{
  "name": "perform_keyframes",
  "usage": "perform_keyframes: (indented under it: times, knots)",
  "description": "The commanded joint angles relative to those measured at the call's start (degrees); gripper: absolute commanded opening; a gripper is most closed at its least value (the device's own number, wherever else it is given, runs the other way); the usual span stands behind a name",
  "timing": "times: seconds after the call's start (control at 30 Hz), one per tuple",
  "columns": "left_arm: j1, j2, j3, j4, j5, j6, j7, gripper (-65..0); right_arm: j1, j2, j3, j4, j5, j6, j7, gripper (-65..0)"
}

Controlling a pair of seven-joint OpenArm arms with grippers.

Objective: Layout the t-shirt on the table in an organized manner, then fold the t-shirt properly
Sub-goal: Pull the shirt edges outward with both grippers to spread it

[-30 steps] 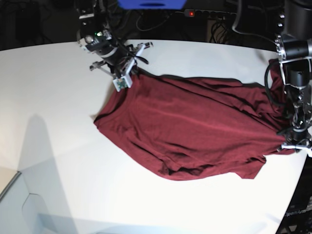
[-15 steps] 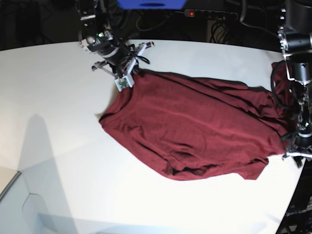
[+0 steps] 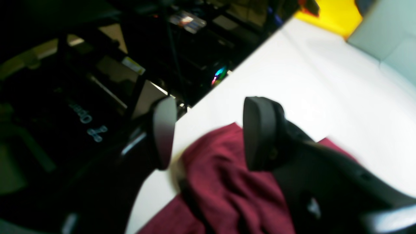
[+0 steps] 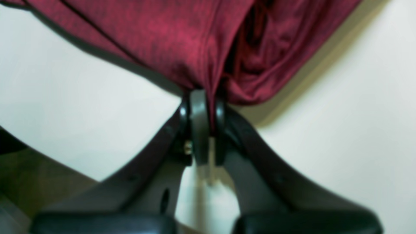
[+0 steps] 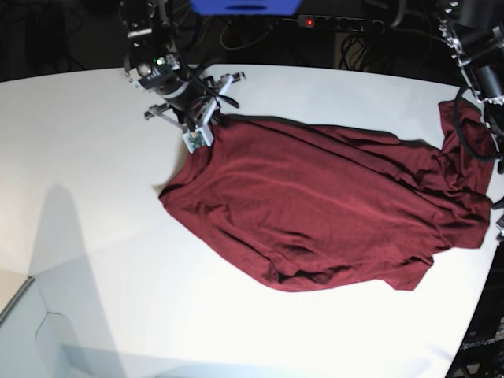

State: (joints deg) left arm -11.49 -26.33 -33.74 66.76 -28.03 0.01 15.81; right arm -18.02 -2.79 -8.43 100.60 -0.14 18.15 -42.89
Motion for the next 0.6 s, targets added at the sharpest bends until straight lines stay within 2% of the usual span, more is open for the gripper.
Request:
perform_keyframes:
  times: [0.0,0.13,0.23,0.33,0.57]
  knots:
    - [0.72,-0.35,-1.74,3.52,-0.14,-0.76,1.2,-32.5,0.31,-0.16,-0.06,0.9,0.36,0.44,1.0,-65.0]
    - [7.22,3.25,-6.48,12.31,-0.14,-0.76,9.64,-32.5,0.48,-0.25,-0.06,0.9,0.36,0.44,1.0,-65.0]
    - [12.5,7.29,-9.74,16.97,0.3,-0.76,13.86,-32.5,0.57,-0.33,-0.06,0.9,0.36,0.44,1.0,-65.0]
    - [17.24,9.67,-11.93,18.03,0.38,-0.76,14.3,-32.5,0.22,-0.33,-0.06,1.78,0.45,0.44,1.0,-65.0]
    - [17.95,9.4,-12.29,10.47,0.38,-0.76,14.3,-32.5,-0.13,-0.07,-0.06,4.94,0.45,0.44,0.56,-65.0]
